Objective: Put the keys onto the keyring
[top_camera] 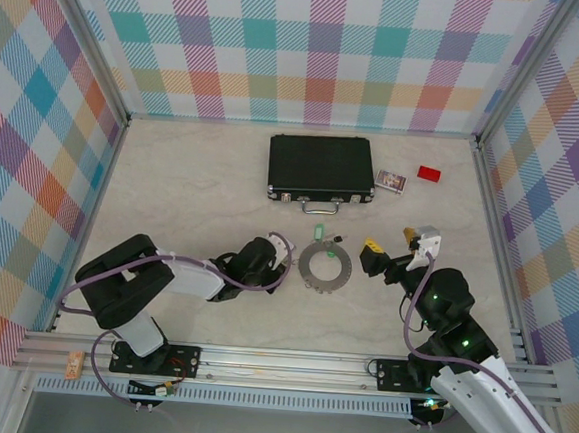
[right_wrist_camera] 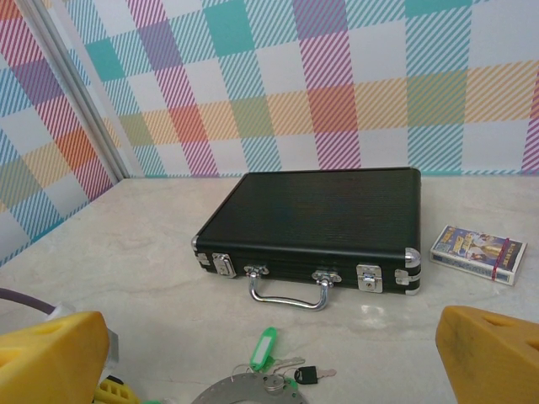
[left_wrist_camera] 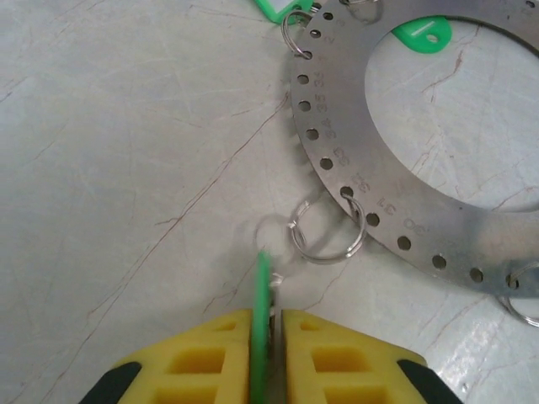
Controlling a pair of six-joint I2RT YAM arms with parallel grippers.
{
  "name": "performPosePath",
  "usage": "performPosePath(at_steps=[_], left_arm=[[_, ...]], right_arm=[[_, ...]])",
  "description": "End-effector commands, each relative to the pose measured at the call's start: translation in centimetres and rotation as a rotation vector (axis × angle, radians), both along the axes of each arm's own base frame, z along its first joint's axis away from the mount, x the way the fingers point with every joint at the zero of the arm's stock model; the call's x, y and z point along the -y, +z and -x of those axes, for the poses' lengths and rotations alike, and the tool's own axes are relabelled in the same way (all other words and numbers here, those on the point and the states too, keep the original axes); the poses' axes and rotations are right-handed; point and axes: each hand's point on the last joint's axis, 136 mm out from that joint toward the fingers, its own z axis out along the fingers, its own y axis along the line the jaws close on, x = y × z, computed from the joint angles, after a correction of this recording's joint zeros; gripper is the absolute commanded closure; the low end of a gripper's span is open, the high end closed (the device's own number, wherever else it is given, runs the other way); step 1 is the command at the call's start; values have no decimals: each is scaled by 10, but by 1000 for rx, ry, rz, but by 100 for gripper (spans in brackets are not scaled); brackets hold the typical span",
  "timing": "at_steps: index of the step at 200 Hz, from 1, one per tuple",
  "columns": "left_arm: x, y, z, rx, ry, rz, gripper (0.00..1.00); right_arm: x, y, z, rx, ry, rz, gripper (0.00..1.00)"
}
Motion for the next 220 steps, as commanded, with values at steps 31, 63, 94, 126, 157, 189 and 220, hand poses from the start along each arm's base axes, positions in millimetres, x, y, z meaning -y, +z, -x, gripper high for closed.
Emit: performPosePath(at_steps=[31,63,94,126,157,189,220], left_arm=[[-21,18,7,-2,61,25,69],[-29,58,2,60,128,118,51],[-65,116,-13,189,331,177,21],[-139,181,-25,452,656,183,0],[-194,220,-30,550,852,149,0],[-230,226,-48,552,971,70,0],[-257,200,-75,480,1005,-44,0]], right_arm=[[-4,4,-2,12,13,-11,1],[-8,2,-4,-5,27,-3,1],[-10,-3,-13,-44,9,17,1],[-3,-13,-30,-99,-80,58,1],[10,-25,-52,-115,-215,149,1],[30,-37,-75,-56,-371,249,1],[43,-61,-101,-78,-425,298,1]])
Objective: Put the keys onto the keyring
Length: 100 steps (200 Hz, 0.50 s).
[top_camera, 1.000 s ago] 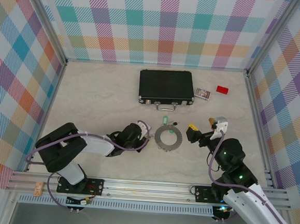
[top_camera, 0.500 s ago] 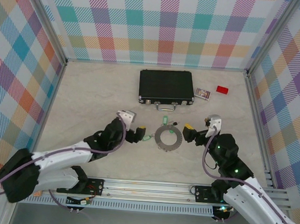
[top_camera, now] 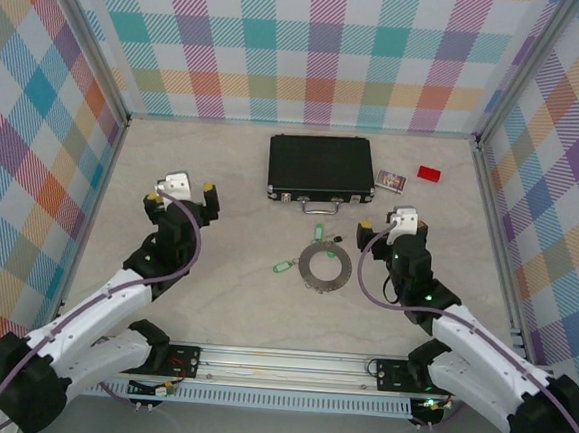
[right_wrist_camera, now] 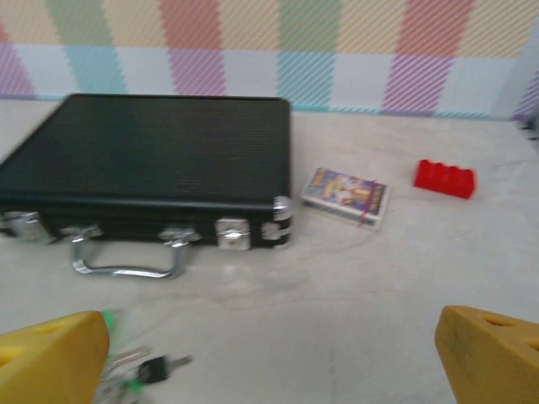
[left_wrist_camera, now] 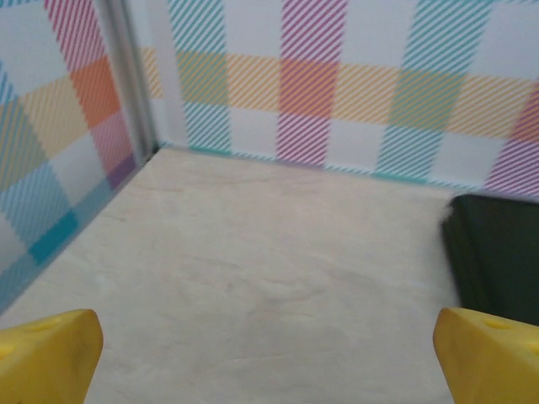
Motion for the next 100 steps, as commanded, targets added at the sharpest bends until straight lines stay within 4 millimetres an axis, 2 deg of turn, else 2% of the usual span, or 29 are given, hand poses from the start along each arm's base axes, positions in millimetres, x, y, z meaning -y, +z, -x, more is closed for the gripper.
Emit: performPosePath(at_steps=[1,20,36,56,80,100], left_arm=[[-23,-17,-17,-94,51,-54,0],[-41,-41,-34,-98,104,-44,0],[-55,-67,-45,-107,140,-60,0],[-63,-101,-55,-174,160,-58,0],[-65,-126,-60,-152,150,-43,0],[-67,-135,-66,-117,128,-32,0]], right_arm=[[18,6,-22,74,-87,31,1],[25,-16,-40,12,-116,80,1],[27,-25,-57,-51,-128,138,1],[33,-32,-72,-46,-147,157,1],[49,-51,-84,-118,-164,148,1],[54,-57,-88,-84,-151,177,1]])
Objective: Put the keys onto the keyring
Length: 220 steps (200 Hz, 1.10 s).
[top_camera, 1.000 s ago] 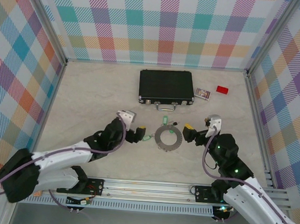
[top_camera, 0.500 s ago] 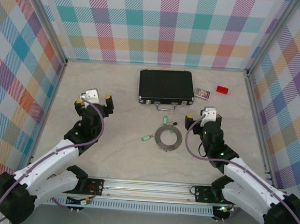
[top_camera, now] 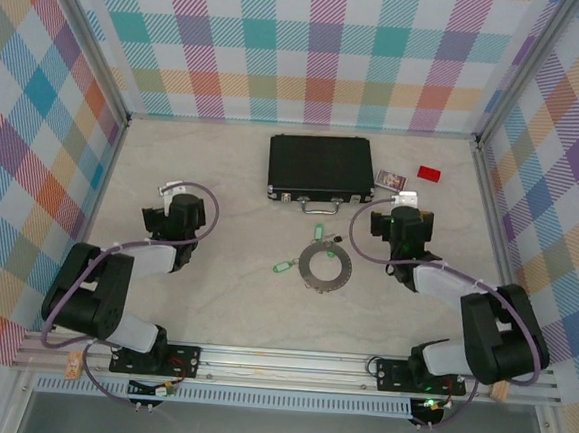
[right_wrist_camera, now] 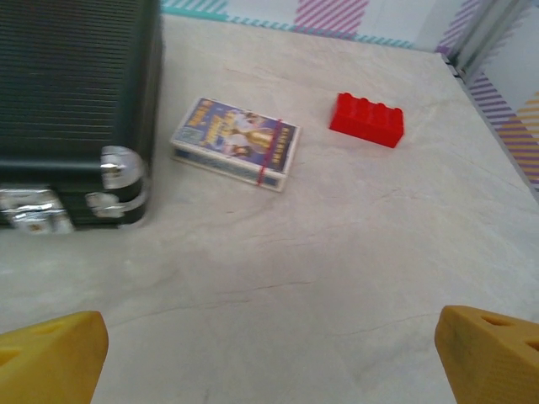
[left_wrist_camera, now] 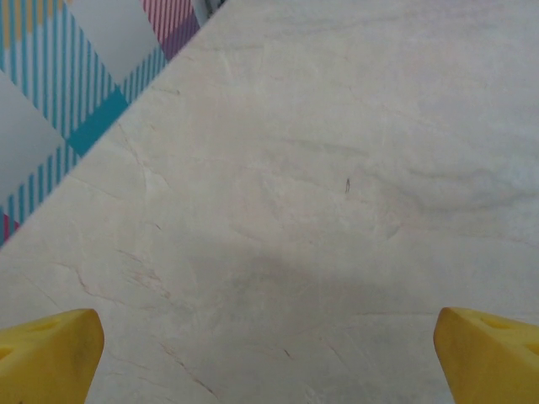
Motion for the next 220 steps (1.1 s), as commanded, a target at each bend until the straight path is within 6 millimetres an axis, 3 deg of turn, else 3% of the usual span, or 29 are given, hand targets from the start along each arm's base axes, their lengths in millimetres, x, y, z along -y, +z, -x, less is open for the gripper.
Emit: performPosePath(at_steps=[1,32,51,63,76,97,104,118,220], left_arm=[[-1,16,-16,155,-26,37,0],[1,12,-14,166,-80,97,0],[12,10,-13,193,-181,139,0],[23,-4,-11,187,-253,147,0],[27,1,-17,202,-275,144,0],[19,-4,-19,171,-226,144,0],[18,-5,-20,160,-218,143,0],[19,-5,-20,158,-222,139,0],[27,-6,-24,143,-271,143,0]], right_arm=[[0,14,-14,89,42,19,1],[15,2,-8,169,51,-30,1],[20,2,-4,230,48,-79,1],[20,0,-2,216,70,-114,1],[18,-1,0,226,103,-139,1],[20,-15,-2,202,126,-184,1],[22,-10,-9,230,114,-173,1],[24,-21,-14,126,112,-217,1],[26,-21,-16,123,109,-226,1]])
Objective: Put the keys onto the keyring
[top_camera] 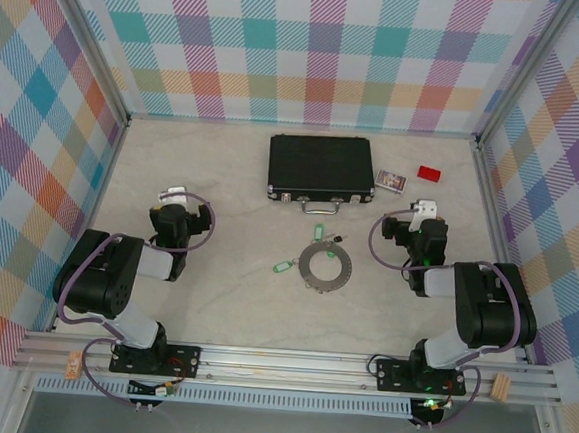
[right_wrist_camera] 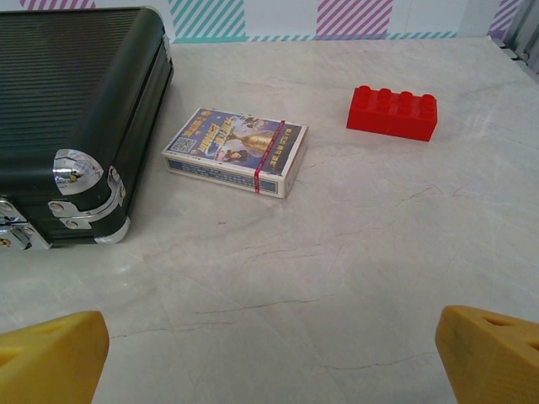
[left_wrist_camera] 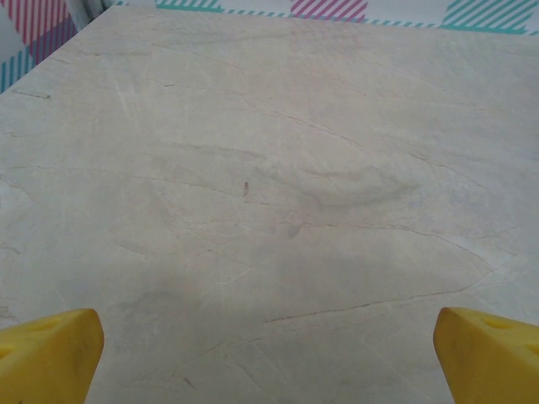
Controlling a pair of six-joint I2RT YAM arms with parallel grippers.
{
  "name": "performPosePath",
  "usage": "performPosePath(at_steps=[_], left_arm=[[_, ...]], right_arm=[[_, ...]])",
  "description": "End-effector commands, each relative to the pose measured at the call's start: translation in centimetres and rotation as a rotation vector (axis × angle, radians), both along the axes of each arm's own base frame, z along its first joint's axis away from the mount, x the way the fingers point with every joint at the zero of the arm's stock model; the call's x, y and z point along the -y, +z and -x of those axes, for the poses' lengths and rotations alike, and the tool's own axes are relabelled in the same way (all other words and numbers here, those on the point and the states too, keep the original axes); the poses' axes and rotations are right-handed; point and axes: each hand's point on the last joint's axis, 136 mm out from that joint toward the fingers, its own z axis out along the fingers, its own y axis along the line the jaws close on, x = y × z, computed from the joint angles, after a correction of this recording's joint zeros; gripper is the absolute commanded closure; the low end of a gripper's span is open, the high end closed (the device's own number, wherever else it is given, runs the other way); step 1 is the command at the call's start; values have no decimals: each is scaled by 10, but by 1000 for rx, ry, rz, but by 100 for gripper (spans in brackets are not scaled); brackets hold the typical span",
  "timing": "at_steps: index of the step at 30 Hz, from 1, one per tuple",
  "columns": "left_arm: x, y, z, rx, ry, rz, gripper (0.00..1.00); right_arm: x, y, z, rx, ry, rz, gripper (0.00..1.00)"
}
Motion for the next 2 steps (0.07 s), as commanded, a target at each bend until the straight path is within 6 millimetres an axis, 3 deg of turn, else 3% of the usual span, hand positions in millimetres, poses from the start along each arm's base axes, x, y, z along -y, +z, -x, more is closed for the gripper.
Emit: performPosePath(at_steps=[1,2], left_arm=[[3,9,-7,27,-30,-1,0],[4,9,-8,27,-32,0,0]], right_arm=[[-3,8,-5,18,10,-25,1],[-2,8,-5,18,10,-25,1]])
